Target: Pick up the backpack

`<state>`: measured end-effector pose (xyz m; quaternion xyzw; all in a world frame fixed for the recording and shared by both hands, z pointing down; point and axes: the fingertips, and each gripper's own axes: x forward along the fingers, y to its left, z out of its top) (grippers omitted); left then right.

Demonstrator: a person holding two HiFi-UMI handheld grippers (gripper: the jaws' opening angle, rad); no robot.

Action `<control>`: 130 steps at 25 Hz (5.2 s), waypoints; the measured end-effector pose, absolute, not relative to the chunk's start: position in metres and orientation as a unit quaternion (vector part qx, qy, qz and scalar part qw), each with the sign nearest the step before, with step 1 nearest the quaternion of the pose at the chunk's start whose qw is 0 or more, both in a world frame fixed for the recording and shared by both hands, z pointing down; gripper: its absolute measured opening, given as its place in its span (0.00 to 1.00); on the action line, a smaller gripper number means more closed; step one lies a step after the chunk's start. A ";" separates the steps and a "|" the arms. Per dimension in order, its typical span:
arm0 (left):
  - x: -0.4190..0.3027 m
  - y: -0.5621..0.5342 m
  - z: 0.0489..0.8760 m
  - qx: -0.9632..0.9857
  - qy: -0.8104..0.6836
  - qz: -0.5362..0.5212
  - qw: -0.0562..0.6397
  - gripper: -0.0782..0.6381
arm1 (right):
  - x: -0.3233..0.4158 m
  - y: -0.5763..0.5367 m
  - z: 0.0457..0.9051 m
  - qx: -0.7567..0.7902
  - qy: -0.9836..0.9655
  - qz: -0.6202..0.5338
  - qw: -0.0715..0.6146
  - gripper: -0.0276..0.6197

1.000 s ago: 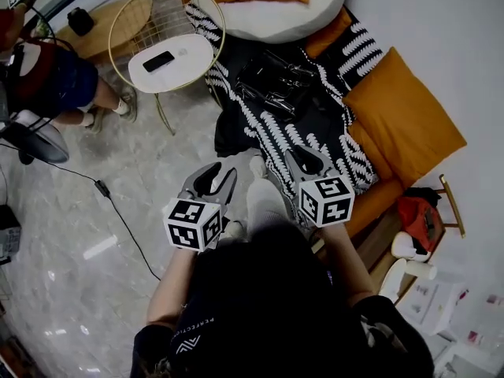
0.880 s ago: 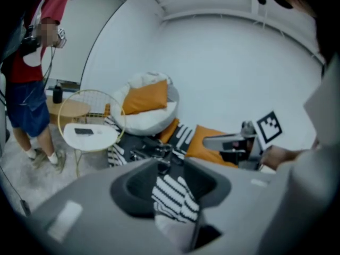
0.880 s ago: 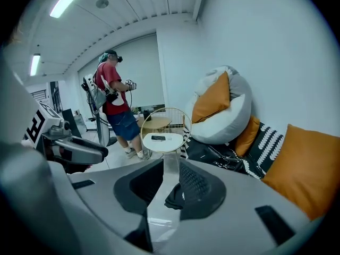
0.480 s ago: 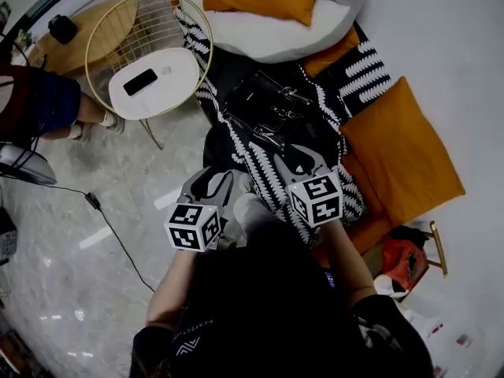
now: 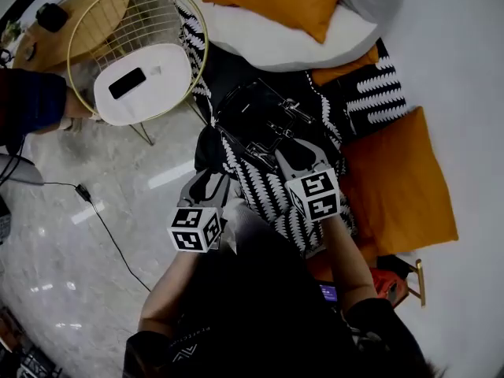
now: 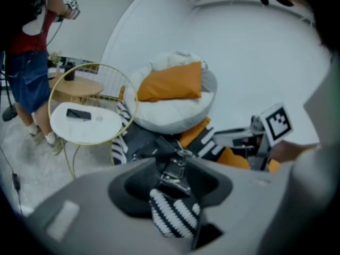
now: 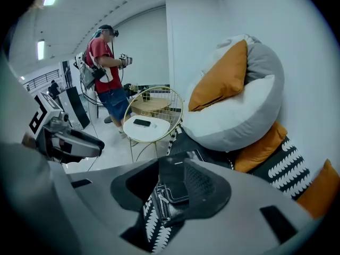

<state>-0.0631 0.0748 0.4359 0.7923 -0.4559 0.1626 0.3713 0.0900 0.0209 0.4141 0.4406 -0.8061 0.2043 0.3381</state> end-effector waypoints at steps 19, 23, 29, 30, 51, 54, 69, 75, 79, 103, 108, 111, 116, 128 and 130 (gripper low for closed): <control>-0.029 0.026 0.578 0.684 -0.504 0.204 0.486 0.37 | 0.130 -0.096 0.548 0.362 -0.815 0.193 0.410 0.30; -0.031 0.019 0.598 0.669 -0.517 0.208 0.492 0.37 | 0.127 -0.109 0.579 0.340 -0.816 0.190 0.427 0.32; -0.031 0.001 0.624 0.648 -0.534 0.197 0.505 0.39 | 0.125 -0.134 0.619 0.321 -0.817 0.190 0.439 0.33; -0.030 -0.002 0.627 0.645 -0.539 0.192 0.507 0.39 | 0.126 -0.138 0.626 0.321 -0.817 0.190 0.441 0.33; -0.004 -0.028 0.670 0.592 -0.571 0.135 0.552 0.45 | 0.131 -0.172 0.689 0.262 -0.831 0.162 0.463 0.48; -0.004 -0.031 0.676 0.593 -0.573 0.143 0.547 0.45 | 0.130 -0.173 0.697 0.250 -0.831 0.181 0.463 0.49; -0.001 -0.015 0.697 0.598 -0.556 0.180 0.548 0.37 | 0.125 -0.144 0.712 0.234 -0.807 0.122 0.529 0.32; 0.005 -0.002 0.694 0.617 -0.532 0.210 0.541 0.34 | 0.131 -0.127 0.700 0.256 -0.800 0.117 0.530 0.25; 0.012 0.003 0.683 0.631 -0.518 0.220 0.534 0.31 | 0.138 -0.119 0.686 0.278 -0.795 0.124 0.524 0.24; 0.022 0.028 0.582 0.717 -0.467 0.235 0.461 0.19 | 0.180 -0.048 0.589 0.359 -0.786 0.182 0.469 0.23; 0.019 0.038 0.571 0.724 -0.459 0.233 0.459 0.18 | 0.179 -0.032 0.580 0.374 -0.781 0.189 0.463 0.23; 0.022 0.042 0.557 0.739 -0.444 0.231 0.450 0.17 | 0.184 -0.020 0.572 0.391 -0.775 0.203 0.452 0.23; 0.022 0.039 0.525 0.767 -0.429 0.232 0.418 0.17 | 0.188 0.002 0.551 0.426 -0.766 0.229 0.424 0.23; 0.006 0.029 0.443 0.812 -0.422 0.206 0.345 0.16 | 0.178 0.016 0.471 0.464 -0.787 0.188 0.361 0.22; 0.002 0.032 0.433 0.813 -0.422 0.204 0.344 0.16 | 0.174 0.020 0.460 0.465 -0.788 0.183 0.360 0.22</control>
